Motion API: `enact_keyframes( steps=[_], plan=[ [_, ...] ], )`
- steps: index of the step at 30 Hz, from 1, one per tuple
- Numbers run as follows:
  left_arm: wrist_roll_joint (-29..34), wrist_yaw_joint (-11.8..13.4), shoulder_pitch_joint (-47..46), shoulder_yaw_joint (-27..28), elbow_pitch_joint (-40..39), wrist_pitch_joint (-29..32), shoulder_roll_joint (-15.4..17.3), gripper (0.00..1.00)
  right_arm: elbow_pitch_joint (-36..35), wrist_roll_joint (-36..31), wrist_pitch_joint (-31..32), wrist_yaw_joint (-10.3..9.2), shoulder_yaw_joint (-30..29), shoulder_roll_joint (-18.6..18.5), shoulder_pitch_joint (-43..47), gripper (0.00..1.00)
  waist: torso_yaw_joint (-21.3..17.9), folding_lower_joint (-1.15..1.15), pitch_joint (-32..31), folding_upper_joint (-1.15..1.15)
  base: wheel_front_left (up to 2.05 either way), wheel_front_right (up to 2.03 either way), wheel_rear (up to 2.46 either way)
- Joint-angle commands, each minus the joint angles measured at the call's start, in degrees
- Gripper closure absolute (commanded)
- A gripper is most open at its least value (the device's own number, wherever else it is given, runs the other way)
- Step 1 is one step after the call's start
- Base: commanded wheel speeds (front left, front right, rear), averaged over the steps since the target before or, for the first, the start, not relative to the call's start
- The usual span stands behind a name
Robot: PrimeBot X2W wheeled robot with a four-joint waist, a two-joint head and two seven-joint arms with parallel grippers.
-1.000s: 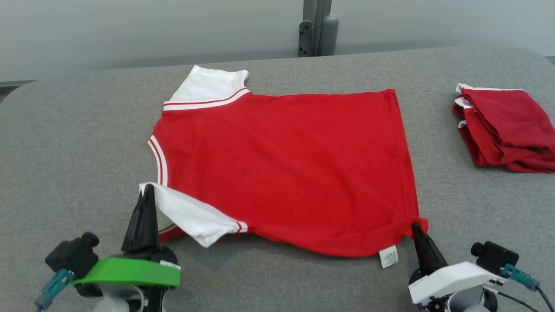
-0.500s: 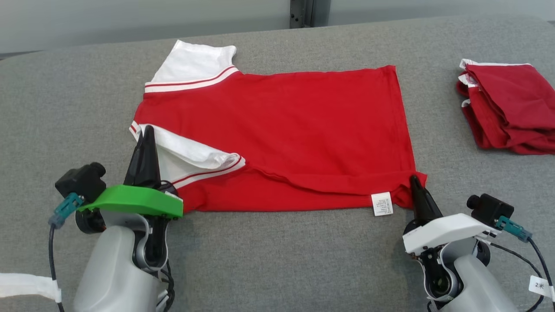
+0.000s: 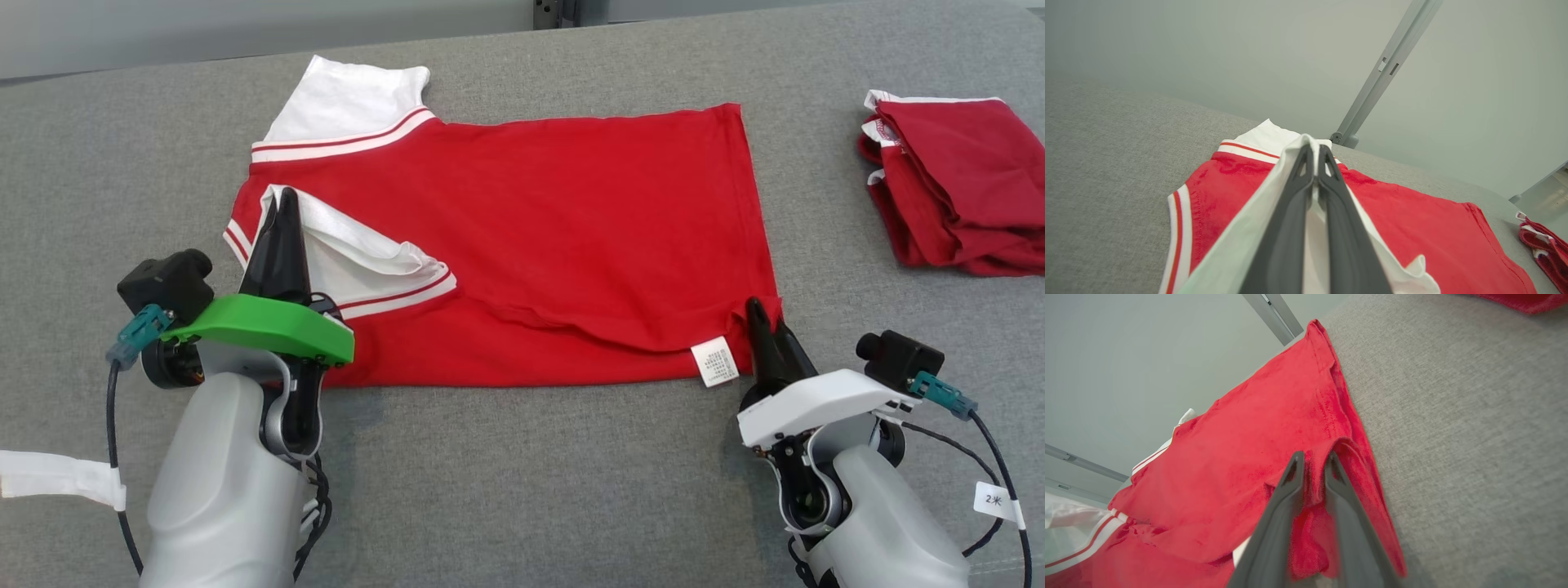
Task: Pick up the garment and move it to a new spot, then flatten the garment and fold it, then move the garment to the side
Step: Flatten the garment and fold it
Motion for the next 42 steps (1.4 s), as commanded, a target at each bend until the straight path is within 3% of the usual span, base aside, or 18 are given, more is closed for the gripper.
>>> enact_keyframes(
  steps=[1, 10, 18, 27, 32, 38, 39, 40, 42],
  plan=[
    [-0.16, -0.24, -0.78, -0.59, -0.4, -0.17, -0.08, 0.0, -0.38, -0.39, -0.46, 0.02, -0.16, -0.03, -0.52, 0.0, 0.07, 0.0, -0.14, 0.0, 0.0, 0.0, 0.0],
    [-2.54, -0.25, 2.3, -3.68, -4.75, -0.16, 0.12, 0.0, -6.6, -2.06, -0.71, 0.02, -4.07, 0.11, 2.2, 0.0, 1.25, 0.0, -1.72, 0.0, 0.0, 0.0, 0.0],
    [-3.81, -0.24, 11.3, -2.5, -9.5, -0.16, 2.85, 0.0, -14.9, -10.11, -0.73, 0.02, -9.0, 0.31, 7.17, 0.0, 2.62, 0.0, -4.65, 0.0, 0.0, 0.0, 0.0],
    [-6.44, 0.67, 18.37, -0.78, -4.64, 4.35, 5.84, 0.0, -19.18, -13.89, -0.53, 0.02, -10.76, 0.67, 13.25, 0.0, 3.92, 0.0, -7.12, 0.0, 0.0, 0.0, 0.0],
    [-7.81, 1.86, 17.62, -0.95, -1.31, 8.04, 5.49, 0.0, -19.87, -13.88, 0.2, 0.02, -10.34, 0.74, 14.08, 0.0, 3.4, 0.0, -6.88, 0.0, 0.0, 0.0, 0.0],
    [-8.64, 1.97, 15.39, -0.96, 2.41, 8.42, 4.98, 0.0, -20.39, -13.19, 0.71, 0.02, -9.45, 0.74, 13.55, 0.0, 1.66, 0.0, -5.97, 0.0, 0.0, 0.0, 0.0],
    [-8.81, 1.87, 15.1, -0.91, 2.86, 8.26, 4.91, 0.05, -20.4, -13.25, 0.77, 0.02, -9.42, 0.75, 13.54, 0.0, 1.42, 0.0, -5.83, 0.0, 0.0, 0.0, 0.0],
    [-8.95, 1.78, 14.76, -0.89, 3.32, 8.08, 4.83, 0.35, -20.36, -13.26, 0.75, 0.02, -9.44, 0.75, 13.53, 0.0, 1.21, 0.0, -5.73, 0.0, 0.0, 0.0, 0.0],
    [-9.25, 1.57, 14.33, -0.95, 4.16, 7.98, 4.68, 0.69, -20.1, -13.32, 0.97, 0.02, -9.63, 0.74, 13.62, 0.0, 0.89, 0.0, -5.59, 0.0, 0.0, 0.0, 0.0]
  ],
)
